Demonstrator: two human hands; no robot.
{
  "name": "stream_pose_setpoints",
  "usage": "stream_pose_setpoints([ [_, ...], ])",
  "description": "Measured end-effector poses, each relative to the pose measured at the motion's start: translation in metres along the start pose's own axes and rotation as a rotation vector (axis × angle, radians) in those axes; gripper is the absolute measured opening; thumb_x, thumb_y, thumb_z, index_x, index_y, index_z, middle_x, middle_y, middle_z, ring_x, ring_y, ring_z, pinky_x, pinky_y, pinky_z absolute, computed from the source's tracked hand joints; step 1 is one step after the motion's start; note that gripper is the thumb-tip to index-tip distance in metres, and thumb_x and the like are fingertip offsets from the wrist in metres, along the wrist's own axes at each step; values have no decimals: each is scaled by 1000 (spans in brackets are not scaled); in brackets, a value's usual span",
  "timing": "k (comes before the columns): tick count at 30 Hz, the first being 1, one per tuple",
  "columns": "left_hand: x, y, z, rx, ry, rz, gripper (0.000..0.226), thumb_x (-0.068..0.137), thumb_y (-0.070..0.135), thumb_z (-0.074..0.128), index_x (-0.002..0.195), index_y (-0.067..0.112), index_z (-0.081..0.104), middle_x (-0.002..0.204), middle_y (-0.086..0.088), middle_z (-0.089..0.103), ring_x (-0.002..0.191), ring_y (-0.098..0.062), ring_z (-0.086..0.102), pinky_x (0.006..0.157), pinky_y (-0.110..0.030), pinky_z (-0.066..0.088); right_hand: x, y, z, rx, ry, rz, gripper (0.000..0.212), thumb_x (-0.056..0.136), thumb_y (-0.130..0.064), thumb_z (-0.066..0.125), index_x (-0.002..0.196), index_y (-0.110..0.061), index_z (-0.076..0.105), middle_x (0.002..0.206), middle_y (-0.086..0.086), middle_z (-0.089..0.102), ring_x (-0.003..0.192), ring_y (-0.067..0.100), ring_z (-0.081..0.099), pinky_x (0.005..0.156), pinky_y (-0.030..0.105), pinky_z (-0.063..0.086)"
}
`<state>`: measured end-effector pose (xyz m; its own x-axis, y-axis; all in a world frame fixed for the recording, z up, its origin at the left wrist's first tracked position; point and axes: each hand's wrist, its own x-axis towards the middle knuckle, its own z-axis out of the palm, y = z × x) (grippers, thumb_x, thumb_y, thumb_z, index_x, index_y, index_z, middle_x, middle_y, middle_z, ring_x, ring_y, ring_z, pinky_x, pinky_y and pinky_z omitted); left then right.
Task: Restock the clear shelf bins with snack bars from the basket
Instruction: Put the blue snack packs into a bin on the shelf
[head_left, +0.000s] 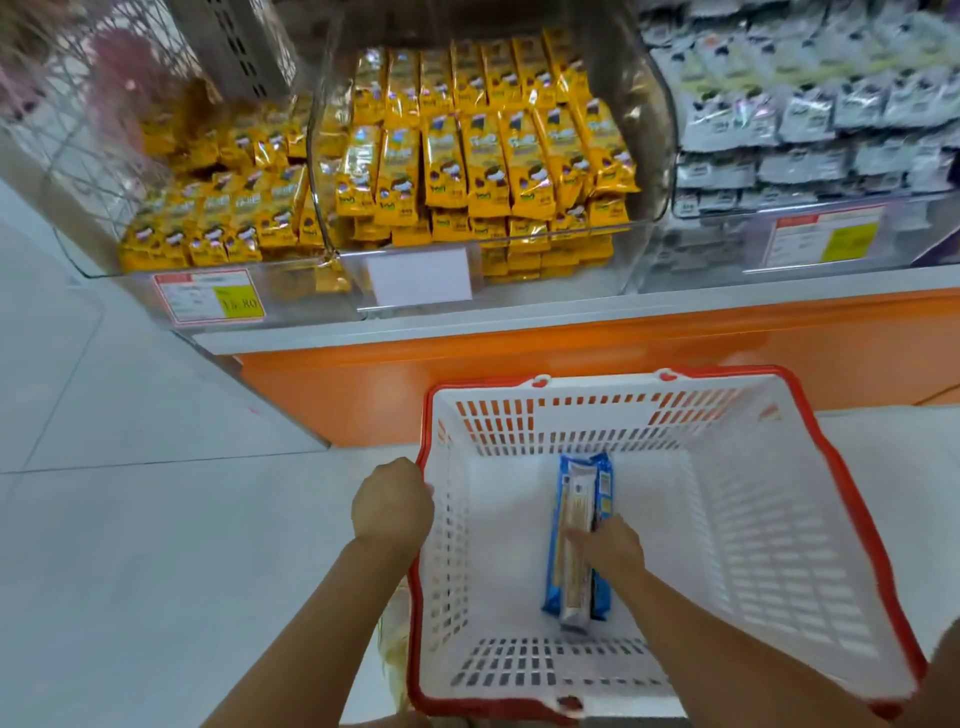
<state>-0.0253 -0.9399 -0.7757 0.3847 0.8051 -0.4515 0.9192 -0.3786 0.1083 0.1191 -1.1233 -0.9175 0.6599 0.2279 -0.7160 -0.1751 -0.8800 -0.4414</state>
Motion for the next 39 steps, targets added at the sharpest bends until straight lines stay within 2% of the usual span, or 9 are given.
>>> stream_pose_setpoints([
  [3,2,4,-5,7,-19,-19,21,95,24,51,101,6,59,106,-8,65,99,-23,62,70,-25,41,-5,-5,17,-38,-7,-42,38,85,-26,69,110,-9,45,92,5,58,67,15,52,42,19,34],
  [7,4,5,-8,17,-30,-24,21,95,23,51,106,6,58,109,-7,64,101,-22,61,72,-24,42,-6,-6,43,-165,-15,-130,19,88,-21,67,87,-12,50,78,1,55,66,12,50,61,26,45],
  [10,5,3,-7,8,-30,-21,18,95,22,51,102,7,59,105,-7,65,96,-21,62,68,-23,42,-4,-4,52,-288,-88,-228,5,95,-7,52,94,-11,52,103,11,59,80,16,52,76,30,50],
  [15,7,2,-6,19,-33,-13,19,95,23,52,100,6,59,104,-8,65,96,-22,62,69,-25,42,-2,-7,43,-268,224,-118,61,85,-31,69,131,-6,38,134,16,37,117,30,41,95,37,42],
  [18,9,2,-4,30,-32,-13,19,96,22,52,104,7,59,107,-7,65,98,-22,62,70,-25,42,5,-2,42,-249,99,143,124,68,-54,79,150,-9,-3,151,18,10,136,38,24,107,52,32],
  [21,11,2,-2,41,-34,-11,19,96,22,51,105,8,59,107,-7,65,98,-22,62,72,-25,44,13,-1,51,-245,43,187,138,68,-50,81,147,-6,-24,156,18,-1,141,38,17,109,56,28],
  [29,10,3,-2,62,-30,-8,17,95,20,51,103,7,59,105,-6,65,96,-21,62,69,-24,44,27,10,43,21,81,192,89,68,-24,84,133,-3,27,124,23,45,105,35,51,86,41,49],
  [35,10,5,-1,76,-34,-38,16,94,16,53,107,9,60,109,-6,65,100,-20,63,75,-24,48,14,6,26,472,-198,259,54,72,-5,77,117,8,48,65,18,63,57,29,59,58,40,54],
  [39,5,11,-9,117,-47,-41,23,93,14,54,115,9,57,117,-6,62,108,-21,60,83,-27,49,-13,-11,7,816,-512,309,25,83,-6,67,104,4,56,79,19,66,69,33,64,59,40,58],
])
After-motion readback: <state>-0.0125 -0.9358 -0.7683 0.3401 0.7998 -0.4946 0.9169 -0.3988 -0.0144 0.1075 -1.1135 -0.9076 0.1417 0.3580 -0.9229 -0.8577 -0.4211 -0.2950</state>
